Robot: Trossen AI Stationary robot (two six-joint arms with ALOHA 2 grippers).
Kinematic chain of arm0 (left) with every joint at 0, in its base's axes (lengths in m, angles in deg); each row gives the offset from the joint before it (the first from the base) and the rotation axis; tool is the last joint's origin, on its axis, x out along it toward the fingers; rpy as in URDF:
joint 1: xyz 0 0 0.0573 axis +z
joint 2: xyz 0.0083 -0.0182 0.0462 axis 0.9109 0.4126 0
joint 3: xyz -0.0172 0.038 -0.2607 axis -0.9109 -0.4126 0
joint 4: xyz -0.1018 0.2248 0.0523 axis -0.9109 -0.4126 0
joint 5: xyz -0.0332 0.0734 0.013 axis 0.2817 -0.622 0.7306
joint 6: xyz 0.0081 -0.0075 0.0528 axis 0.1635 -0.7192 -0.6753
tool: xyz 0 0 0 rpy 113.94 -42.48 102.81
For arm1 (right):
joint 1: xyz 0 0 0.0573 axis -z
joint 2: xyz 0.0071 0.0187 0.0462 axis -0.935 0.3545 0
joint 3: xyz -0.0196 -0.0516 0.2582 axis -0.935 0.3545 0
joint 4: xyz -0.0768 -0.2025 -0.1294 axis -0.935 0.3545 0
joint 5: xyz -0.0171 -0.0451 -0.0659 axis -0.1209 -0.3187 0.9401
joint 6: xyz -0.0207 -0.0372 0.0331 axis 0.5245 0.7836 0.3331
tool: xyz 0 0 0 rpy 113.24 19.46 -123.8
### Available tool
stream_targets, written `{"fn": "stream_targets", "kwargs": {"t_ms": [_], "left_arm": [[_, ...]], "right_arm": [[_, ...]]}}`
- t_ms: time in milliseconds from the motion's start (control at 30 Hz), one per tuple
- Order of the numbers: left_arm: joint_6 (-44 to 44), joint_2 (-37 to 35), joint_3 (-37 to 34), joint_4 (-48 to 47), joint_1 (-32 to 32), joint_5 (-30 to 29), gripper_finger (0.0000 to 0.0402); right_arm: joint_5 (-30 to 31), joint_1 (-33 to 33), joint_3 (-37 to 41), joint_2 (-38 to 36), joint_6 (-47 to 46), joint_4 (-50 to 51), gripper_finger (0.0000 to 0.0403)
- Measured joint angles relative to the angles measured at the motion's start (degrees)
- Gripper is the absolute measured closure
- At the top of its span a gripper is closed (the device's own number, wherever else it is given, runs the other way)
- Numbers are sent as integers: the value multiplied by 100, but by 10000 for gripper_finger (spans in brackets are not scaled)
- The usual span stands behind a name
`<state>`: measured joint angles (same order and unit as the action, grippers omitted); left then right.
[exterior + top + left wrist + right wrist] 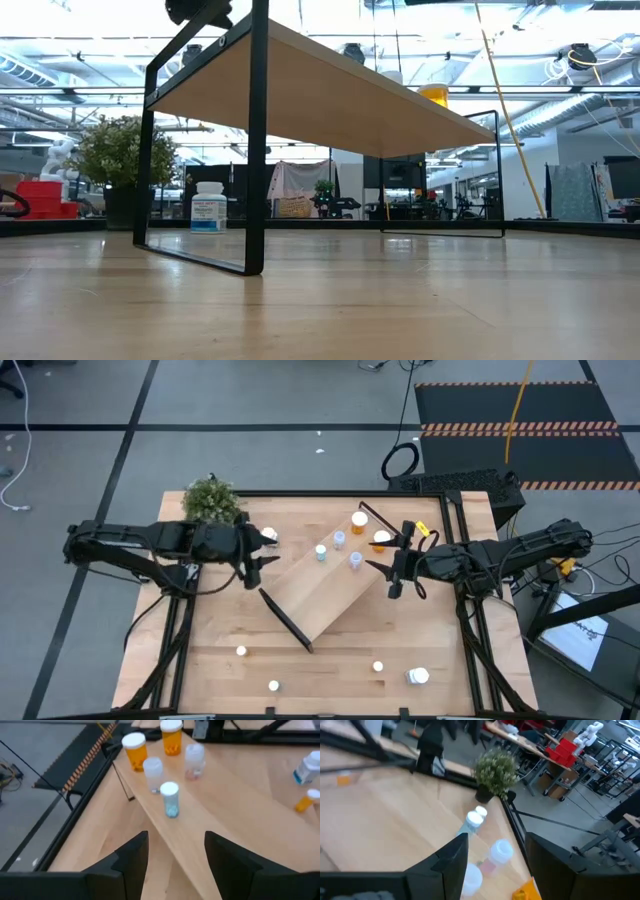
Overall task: Pick and place medicine bottles onto shelf by color
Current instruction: Put the blue pill bottle on the shelf aligned with the other blue pill bottle
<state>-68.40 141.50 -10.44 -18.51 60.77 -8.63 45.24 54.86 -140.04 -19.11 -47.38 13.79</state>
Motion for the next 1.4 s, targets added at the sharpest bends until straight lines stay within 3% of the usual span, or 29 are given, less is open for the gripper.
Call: {"fn": "stream_targets", "kwargs": {"t_ms": [233,433,633,767,1033,1233,1400], "left_arm": [[527,-160,-358,-32,-637,-690,215],[729,-157,-398,17,-1202,-1008,215],[759,-157,-398,43,-1677,-1313,215],[822,-157,-398,48,-1878,-1450,215],[707,-157,-398,317,-2042,-1455,215],[768,-157,-396,296,-2209,-1460,215],[770,-157,-465,292,-2536,-1457,215]], "right_arm": [[-12,-163,-4,88,-757,-518,211],[-19,-643,-48,531,-823,-1439,211],[-21,-965,-707,1575,-908,-1671,211],[-327,-1210,-1381,2408,-980,-1671,211],[-360,-1646,-2865,4064,-1019,-1630,211],[-295,-1766,-3531,4875,-1721,-1634,211],[-287,-1780,-3648,5374,-2574,-1791,211]]}}
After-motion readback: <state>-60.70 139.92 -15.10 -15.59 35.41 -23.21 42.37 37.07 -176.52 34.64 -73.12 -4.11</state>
